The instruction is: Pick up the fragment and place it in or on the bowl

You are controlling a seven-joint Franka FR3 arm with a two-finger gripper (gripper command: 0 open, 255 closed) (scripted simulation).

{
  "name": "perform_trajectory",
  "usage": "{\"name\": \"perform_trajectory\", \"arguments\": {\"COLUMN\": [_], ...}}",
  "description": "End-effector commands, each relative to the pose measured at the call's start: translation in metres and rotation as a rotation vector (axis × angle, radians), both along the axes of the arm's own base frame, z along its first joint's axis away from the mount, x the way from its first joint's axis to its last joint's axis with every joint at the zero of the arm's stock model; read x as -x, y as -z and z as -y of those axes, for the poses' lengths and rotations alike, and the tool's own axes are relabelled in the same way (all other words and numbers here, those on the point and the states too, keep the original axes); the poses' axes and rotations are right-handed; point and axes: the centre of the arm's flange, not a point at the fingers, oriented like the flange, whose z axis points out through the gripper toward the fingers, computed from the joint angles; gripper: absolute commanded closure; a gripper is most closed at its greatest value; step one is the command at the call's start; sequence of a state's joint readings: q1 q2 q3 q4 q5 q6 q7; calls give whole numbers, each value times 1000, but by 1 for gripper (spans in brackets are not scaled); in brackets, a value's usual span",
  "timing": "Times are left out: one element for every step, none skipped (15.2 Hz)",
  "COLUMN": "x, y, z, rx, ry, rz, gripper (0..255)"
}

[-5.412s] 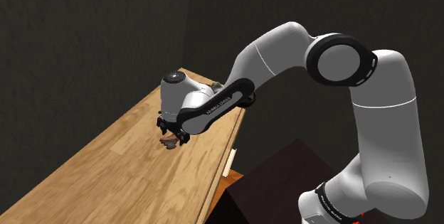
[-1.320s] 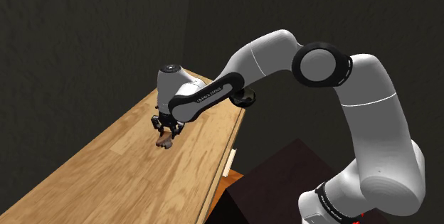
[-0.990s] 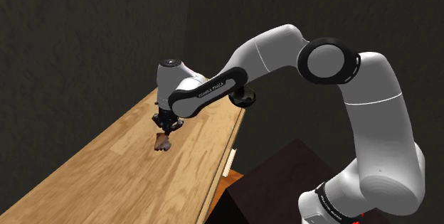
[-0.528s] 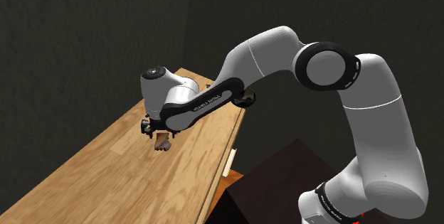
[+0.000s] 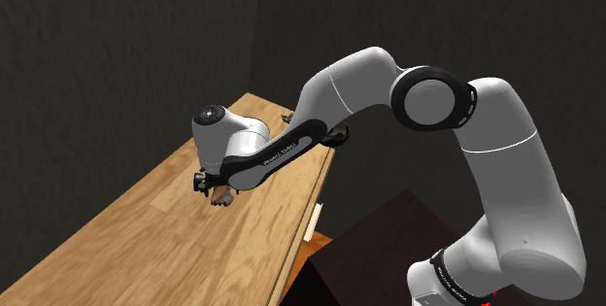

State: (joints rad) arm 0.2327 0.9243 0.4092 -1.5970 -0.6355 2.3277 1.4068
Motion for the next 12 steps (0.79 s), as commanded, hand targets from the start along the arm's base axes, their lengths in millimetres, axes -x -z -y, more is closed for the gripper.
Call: {"name": "perform_trajectory", "arguments": {"x": [-1,-1,-1,-1,-1,-1,-1,-1,-1,-1,-1,-1], "y": [2,2,2,2,2,2,2,2,2,2,2,2], "z": [1,1,1,1,1,1,1,1,1,1,1,1], "rx": [0,0,0,0,0,0,0,0,0,0,0,0], "ry": [0,0,0,0,0,0,0,0,0,0,0,0], "rz": [0,0,0,0,0,0,0,0,0,0,0,0], "gripper": [0,0,0,0,0,0,255,255,255,255,255,255]}}
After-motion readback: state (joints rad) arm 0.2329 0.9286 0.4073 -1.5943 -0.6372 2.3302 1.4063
